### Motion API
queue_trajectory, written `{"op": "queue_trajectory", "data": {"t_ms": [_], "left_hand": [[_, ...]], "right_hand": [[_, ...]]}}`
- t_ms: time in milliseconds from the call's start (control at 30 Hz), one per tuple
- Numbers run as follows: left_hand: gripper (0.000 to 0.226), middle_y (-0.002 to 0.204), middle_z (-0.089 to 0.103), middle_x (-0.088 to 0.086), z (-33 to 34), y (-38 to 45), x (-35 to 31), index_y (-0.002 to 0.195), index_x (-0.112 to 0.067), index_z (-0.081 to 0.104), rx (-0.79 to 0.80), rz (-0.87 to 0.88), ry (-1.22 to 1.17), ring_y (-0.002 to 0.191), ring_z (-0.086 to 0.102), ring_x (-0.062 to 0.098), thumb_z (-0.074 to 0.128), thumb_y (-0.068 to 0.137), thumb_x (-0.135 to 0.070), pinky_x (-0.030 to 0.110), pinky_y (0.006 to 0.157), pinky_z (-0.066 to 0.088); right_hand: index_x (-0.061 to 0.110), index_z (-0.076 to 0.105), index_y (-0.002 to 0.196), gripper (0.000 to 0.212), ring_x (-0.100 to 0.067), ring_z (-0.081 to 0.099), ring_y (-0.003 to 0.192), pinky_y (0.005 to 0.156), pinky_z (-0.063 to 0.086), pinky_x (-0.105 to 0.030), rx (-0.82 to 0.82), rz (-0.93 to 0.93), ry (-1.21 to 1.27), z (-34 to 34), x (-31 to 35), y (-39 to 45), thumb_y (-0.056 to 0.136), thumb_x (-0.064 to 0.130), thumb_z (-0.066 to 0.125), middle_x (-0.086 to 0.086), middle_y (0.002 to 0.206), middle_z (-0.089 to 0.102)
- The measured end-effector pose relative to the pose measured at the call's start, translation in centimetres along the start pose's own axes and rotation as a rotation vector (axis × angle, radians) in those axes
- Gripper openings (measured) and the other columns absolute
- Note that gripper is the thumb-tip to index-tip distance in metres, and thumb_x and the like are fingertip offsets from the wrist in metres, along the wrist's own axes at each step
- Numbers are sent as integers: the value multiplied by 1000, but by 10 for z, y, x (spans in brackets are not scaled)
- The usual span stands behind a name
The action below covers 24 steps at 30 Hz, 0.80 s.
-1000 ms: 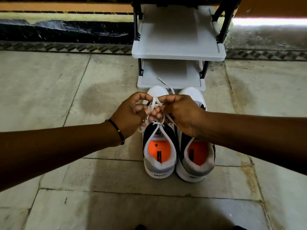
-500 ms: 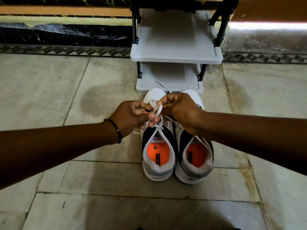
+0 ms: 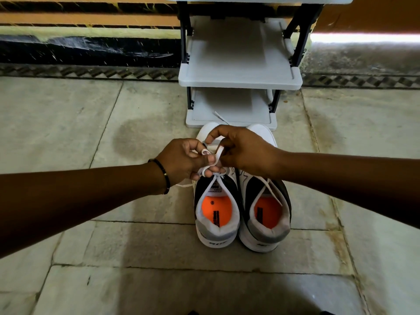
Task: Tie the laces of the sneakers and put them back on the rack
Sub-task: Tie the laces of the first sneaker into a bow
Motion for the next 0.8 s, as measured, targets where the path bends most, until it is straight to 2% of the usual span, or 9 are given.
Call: {"op": "queue_trajectory", "data": {"t_ms": [67, 200, 300, 367, 433, 567, 633, 733, 800], "left_hand": [[13, 69, 69, 9, 2, 0, 2, 71, -15, 53, 5, -20, -28, 49, 63, 6, 61, 81, -13, 15, 41, 47], [17, 44, 63, -3, 0, 0, 5, 66, -17, 54, -48, -56, -47, 42, 56, 5, 63, 80, -16, 16, 41, 45], [15, 53, 65, -1, 4, 1, 3, 70, -16, 53, -49, -66, -67, 43, 57, 5, 63, 81, -18, 16, 39, 44], [12, 65, 69, 6, 7, 2, 1, 76, -15, 52, -21, -69, -75, 46, 59, 5, 60, 84, -19, 15, 40, 43], [10, 64, 72, 3, 8, 3, -2, 81, -15, 52, 11, -76, -79, 49, 62, 7, 54, 88, -23, 16, 42, 45], [16, 59, 73, -2, 10, 1, -5, 84, -16, 47, 76, -89, -65, 55, 68, 8, 40, 94, -27, 18, 48, 49], [18, 59, 73, -3, 12, 0, -8, 82, -17, 47, 99, -82, -45, 56, 69, 9, 38, 95, -27, 18, 48, 50], [16, 57, 73, -3, 10, 0, -10, 82, -18, 45, 94, -72, -45, 56, 69, 9, 39, 94, -27, 18, 48, 50], [11, 57, 73, -2, 8, 1, -11, 84, -19, 44, 80, -56, -56, 55, 68, 10, 42, 92, -25, 19, 47, 49]], "right_hand": [[16, 58, 104, 36, -36, 66, 77, 74, 56, -49, 67, -41, -72, -2, 6, -1, 74, -2, 66, -25, 91, 68], [9, 59, 99, 35, -30, 66, 78, 78, 55, -48, 93, -29, -83, -3, 5, -3, 69, 8, 77, -20, 92, 67], [1, 57, 85, 19, -21, 62, 69, 71, 54, -43, 30, 0, 76, -4, -1, -6, 73, 2, 72, -18, 80, 64], [4, 56, 75, 12, -10, 59, 62, 63, 51, -24, -44, 17, 133, -9, -4, -6, 77, 2, 68, -10, 70, 62], [7, 55, 69, 15, -2, 55, 53, 54, 46, -14, -77, 41, 181, -11, -7, -6, 80, 4, 66, -2, 61, 59], [8, 57, 71, 14, -13, 58, 61, 57, 52, -19, -81, 90, 248, -12, -13, -7, 80, 3, 65, -7, 66, 59], [7, 59, 76, 10, -7, 58, 57, 56, 52, -16, -48, 86, 261, -9, -11, -8, 81, 0, 63, -7, 67, 59], [4, 64, 87, 8, 4, 50, 44, 47, 40, -6, -31, 80, 211, -9, -5, -9, 84, -1, 59, 0, 60, 54], [4, 67, 85, 9, 6, 53, 46, 50, 42, -6, -44, 76, 174, -9, -4, -8, 83, -1, 60, 1, 62, 58]]}}
Point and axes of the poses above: each hand's wrist, its own y-axis towards the middle knuckle, its own z-axis out of the palm, x = y × z, the point moved 6 cm from there along y, towards the middle knuckle
